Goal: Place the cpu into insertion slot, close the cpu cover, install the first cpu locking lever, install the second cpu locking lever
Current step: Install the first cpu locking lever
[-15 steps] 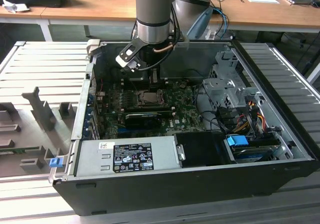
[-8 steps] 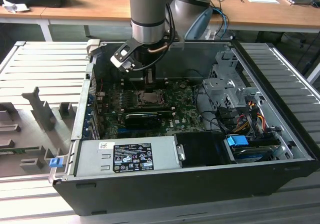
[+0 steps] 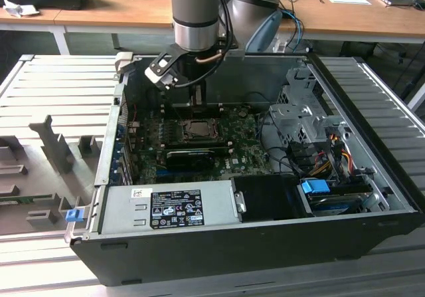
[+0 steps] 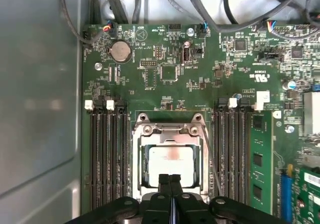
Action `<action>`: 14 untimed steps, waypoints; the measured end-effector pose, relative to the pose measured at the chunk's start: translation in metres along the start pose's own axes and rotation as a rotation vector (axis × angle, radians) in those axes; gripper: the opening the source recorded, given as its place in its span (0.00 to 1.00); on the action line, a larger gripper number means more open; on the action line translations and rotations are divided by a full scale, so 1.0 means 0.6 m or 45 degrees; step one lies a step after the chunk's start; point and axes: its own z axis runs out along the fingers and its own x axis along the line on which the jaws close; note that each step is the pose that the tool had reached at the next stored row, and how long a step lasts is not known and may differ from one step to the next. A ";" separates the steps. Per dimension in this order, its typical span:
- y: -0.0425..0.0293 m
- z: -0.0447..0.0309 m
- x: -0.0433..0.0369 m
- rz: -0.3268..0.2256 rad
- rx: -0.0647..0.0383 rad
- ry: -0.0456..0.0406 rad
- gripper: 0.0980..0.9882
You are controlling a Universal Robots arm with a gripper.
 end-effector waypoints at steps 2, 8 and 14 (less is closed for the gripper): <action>0.001 -0.012 0.000 0.000 0.000 0.000 0.01; 0.002 -0.041 0.001 -0.019 0.000 -0.001 0.01; 0.002 -0.041 0.001 -0.148 0.002 0.004 0.01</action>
